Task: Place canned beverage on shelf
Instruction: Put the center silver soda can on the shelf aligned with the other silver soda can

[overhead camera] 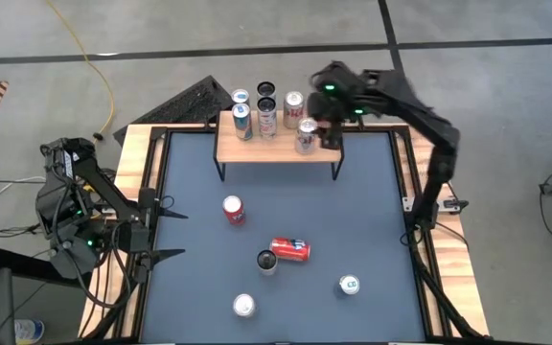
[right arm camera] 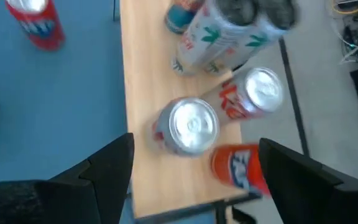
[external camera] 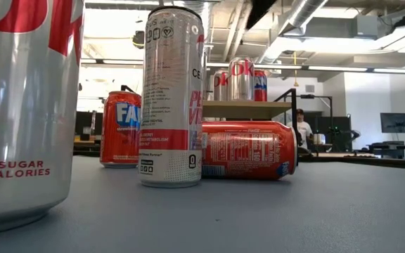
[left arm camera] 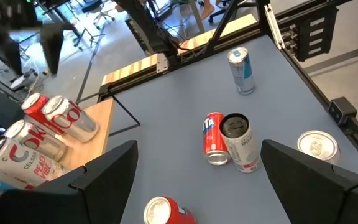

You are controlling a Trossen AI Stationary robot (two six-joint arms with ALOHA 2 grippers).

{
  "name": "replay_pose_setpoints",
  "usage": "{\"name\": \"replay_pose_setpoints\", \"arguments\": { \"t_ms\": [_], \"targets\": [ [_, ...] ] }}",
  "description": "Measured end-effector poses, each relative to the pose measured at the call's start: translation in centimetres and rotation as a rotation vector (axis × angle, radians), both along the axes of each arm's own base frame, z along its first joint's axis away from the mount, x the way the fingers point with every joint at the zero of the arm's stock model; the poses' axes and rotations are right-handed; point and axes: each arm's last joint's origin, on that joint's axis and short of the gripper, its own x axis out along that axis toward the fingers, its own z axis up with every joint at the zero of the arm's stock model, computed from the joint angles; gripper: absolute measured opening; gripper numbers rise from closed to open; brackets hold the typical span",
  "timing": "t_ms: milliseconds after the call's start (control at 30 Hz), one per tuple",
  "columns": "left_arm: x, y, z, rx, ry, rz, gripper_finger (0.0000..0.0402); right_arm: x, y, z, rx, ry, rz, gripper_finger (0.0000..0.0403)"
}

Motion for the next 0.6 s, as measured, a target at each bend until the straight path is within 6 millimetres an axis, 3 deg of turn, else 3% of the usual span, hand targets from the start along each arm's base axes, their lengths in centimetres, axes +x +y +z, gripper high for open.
{"name": "replay_pose_setpoints", "arguments": {
  "t_ms": [200,367,500,600],
  "targets": [
    [0.0,0.0,0.0,0.000,-0.001,0.001,0.0330,-6.7,2.6,3.9,0.141,-0.161,-0.104,0.0316],
    [0.0,0.0,0.0,0.020,0.000,-0.006,0.0330,-11.3,5.0,5.7,0.194,-0.277,-0.192,0.0315],
    [0.2,-0.2,-0.7,0.047,0.005,0.001,0.0330,-13.6,6.5,4.4,0.199,-0.253,-0.257,0.0315],
    [0.4,-0.5,-1.4,0.065,0.005,0.010,0.0330,-14.8,7.5,1.7,0.191,-0.229,-0.300,0.0315]
  ]
}}
